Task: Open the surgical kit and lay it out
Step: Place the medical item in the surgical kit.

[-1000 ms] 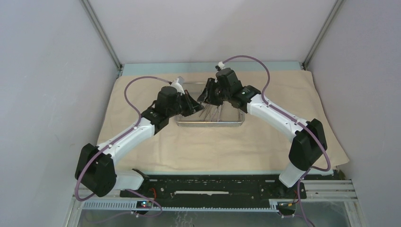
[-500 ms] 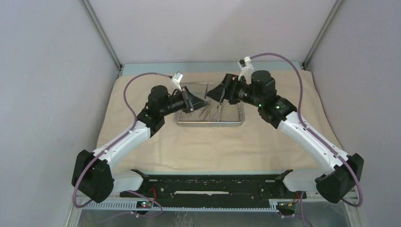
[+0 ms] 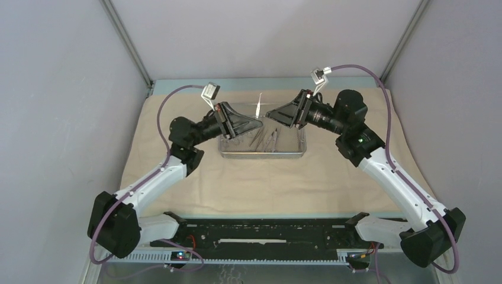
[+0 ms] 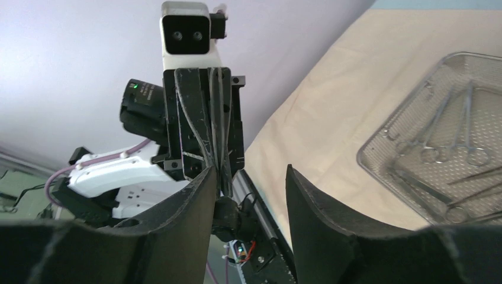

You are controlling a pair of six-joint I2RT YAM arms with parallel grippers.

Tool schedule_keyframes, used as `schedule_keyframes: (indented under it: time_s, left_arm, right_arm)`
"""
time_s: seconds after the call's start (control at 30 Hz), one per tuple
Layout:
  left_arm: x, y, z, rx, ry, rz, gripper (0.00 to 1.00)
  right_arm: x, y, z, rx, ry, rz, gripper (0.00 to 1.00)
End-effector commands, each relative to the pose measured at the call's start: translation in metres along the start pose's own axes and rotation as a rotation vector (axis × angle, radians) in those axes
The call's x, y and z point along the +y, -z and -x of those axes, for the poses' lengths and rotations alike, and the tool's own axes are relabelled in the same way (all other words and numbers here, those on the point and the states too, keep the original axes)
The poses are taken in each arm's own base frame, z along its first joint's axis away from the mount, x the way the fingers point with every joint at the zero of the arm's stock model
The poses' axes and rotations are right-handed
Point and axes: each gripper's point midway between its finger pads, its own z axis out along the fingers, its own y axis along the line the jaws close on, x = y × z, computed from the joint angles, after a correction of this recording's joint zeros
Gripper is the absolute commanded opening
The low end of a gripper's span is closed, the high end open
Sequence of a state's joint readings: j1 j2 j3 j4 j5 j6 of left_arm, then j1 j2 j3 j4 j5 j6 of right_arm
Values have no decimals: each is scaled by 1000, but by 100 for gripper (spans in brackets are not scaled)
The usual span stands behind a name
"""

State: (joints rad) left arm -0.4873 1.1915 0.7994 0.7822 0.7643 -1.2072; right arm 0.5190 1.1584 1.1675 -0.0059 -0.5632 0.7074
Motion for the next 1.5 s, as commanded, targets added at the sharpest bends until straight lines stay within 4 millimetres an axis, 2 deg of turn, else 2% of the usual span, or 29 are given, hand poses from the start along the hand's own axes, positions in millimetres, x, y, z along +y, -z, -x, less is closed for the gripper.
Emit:
schedule_keyframes:
  time_s: [0.0, 0.2, 0.57, 1.47]
  left_arm:
    - [-43, 6, 2, 0, 27, -204, 0]
    - [-43, 5, 4, -13, 51, -237, 0]
    - [-43, 1, 1, 1, 54, -237, 0]
    - [-30, -5, -5, 27, 54, -187, 0]
  right_arm:
    - [36, 6, 11, -43, 28, 115, 53]
    - [54, 3, 10, -52, 18, 168, 51]
    - [65, -8, 4, -40, -4, 218, 46]
    - [55, -21, -6, -6, -44, 202, 16]
